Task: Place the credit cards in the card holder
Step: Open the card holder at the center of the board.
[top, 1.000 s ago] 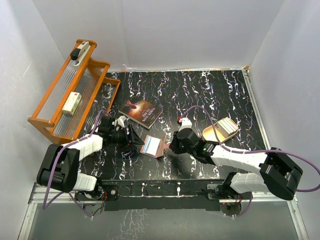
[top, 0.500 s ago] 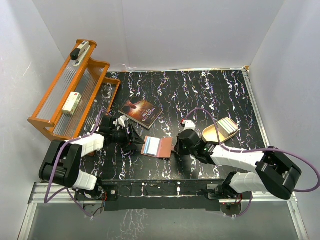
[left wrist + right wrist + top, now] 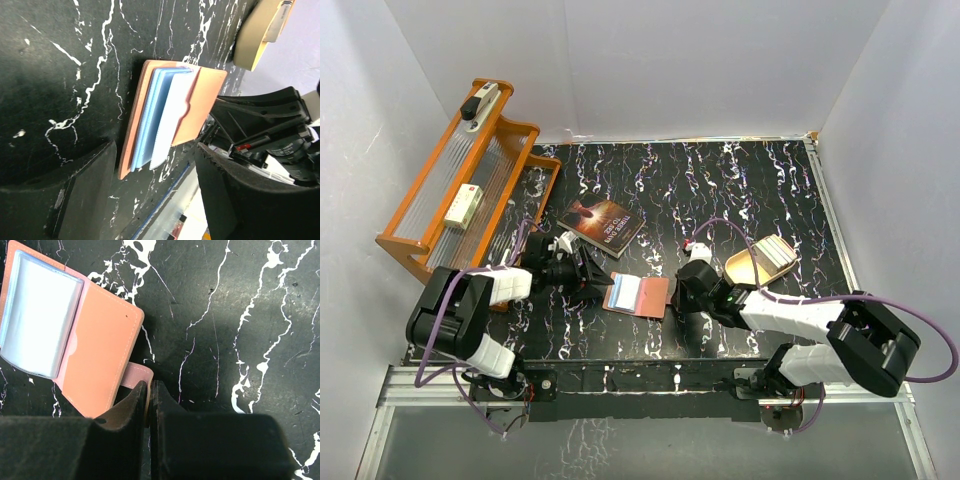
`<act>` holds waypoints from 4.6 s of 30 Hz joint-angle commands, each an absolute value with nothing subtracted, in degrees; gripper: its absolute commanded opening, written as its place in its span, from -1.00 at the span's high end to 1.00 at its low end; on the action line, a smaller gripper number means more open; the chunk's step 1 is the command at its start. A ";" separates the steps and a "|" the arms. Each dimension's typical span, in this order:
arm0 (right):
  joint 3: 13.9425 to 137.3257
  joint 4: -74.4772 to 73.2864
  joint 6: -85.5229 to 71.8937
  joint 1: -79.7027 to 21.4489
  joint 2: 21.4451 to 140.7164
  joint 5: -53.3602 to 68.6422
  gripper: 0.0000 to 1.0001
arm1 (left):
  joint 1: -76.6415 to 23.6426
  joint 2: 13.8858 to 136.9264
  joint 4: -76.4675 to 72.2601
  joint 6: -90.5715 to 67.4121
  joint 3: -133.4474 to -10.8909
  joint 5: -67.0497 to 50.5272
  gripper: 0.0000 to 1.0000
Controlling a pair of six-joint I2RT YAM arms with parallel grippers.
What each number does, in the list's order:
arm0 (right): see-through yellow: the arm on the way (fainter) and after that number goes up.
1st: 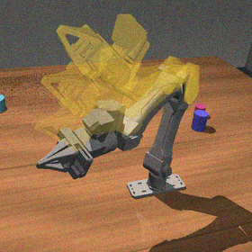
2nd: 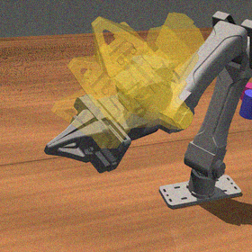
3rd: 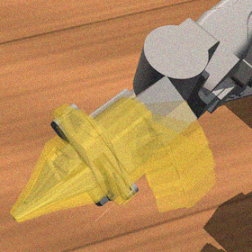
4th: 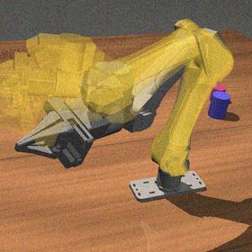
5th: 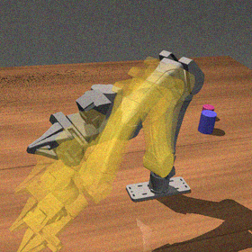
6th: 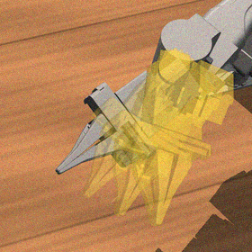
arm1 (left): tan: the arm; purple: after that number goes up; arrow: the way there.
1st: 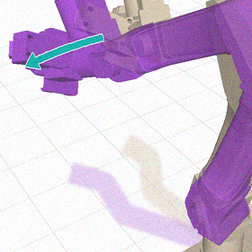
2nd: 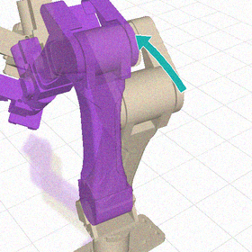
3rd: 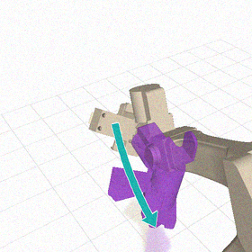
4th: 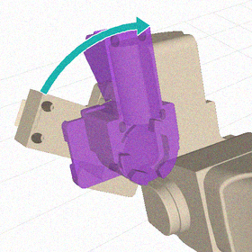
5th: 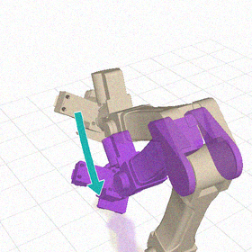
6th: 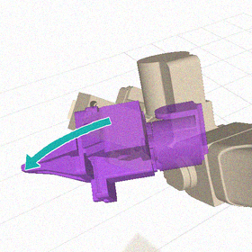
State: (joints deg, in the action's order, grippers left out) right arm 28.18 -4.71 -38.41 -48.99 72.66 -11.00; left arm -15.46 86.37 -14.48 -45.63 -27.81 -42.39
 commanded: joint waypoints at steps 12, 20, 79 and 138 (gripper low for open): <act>26.04 -1.70 -39.35 -48.81 70.93 -10.84 1.00 | -18.12 85.74 -25.51 -53.48 -25.64 -46.39 -0.15; 25.71 -0.80 -39.91 -48.86 70.37 -10.00 1.00 | -19.96 87.52 -35.63 -59.15 -24.56 -48.91 -0.06; 42.95 -11.42 -40.33 -49.04 82.29 -11.35 0.65 | -28.48 83.51 -12.77 -45.66 -32.20 -30.70 0.03; 29.42 8.51 -41.47 -49.08 82.36 0.41 0.65 | -31.29 85.29 -28.90 -52.82 -28.40 -38.20 1.00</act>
State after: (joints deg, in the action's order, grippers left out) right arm 30.11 7.16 -41.28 -48.47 81.89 -3.70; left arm -30.61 88.40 -30.13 -54.00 -27.73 -39.16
